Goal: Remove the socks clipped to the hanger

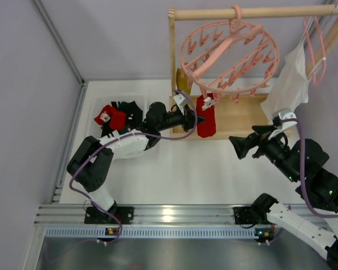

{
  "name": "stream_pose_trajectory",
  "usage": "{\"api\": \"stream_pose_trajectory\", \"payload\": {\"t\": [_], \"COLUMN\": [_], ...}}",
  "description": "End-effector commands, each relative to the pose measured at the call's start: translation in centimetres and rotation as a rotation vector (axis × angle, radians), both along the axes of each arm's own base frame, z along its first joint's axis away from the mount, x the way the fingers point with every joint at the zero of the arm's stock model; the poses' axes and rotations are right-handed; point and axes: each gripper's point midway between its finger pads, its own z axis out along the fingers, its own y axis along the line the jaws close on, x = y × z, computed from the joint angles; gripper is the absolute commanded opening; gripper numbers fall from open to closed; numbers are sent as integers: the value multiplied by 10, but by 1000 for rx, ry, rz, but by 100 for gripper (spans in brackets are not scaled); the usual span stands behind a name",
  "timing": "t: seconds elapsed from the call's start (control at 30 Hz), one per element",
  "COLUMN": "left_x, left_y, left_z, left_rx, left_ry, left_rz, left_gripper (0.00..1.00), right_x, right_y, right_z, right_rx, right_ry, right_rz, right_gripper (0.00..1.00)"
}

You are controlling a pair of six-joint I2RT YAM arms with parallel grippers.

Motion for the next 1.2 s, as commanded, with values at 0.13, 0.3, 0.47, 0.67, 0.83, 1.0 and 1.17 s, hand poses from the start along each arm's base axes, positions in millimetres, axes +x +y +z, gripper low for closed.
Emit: {"api": "stream_pose_trajectory", "payload": {"t": [0.13, 0.3, 0.47, 0.67, 0.83, 1.0, 1.17], "left_x": [-22, -36, -70, -98, -109, -117, -120], "left_y": [-11, -21, -50, -94, -130, -159, -173], "left_z": [41, 49, 48, 46, 37, 40, 41], "left_rx": [-76, -84, -8, 124, 238, 298, 296], "left_ry": [-117, -127, -221, -379, -493, -586, -609], "left_rz": [131, 340, 489, 585, 659, 698, 690], "left_gripper": [0, 0, 0, 0, 0, 0, 0], "right_x": [-23, -14, 8, 28, 35, 51, 66], "right_y": [16, 4, -5, -13, -20, -32, -45], "right_z": [68, 83, 75, 84, 80, 69, 57], "right_rx": [276, 291, 198, 59, -92, -233, -374], "right_ry": [-155, -123, -25, 54, 137, 164, 184], "right_rz": [134, 40, -94, -202, -250, -345, -465], "right_gripper": [99, 99, 99, 84, 70, 62, 61]}}
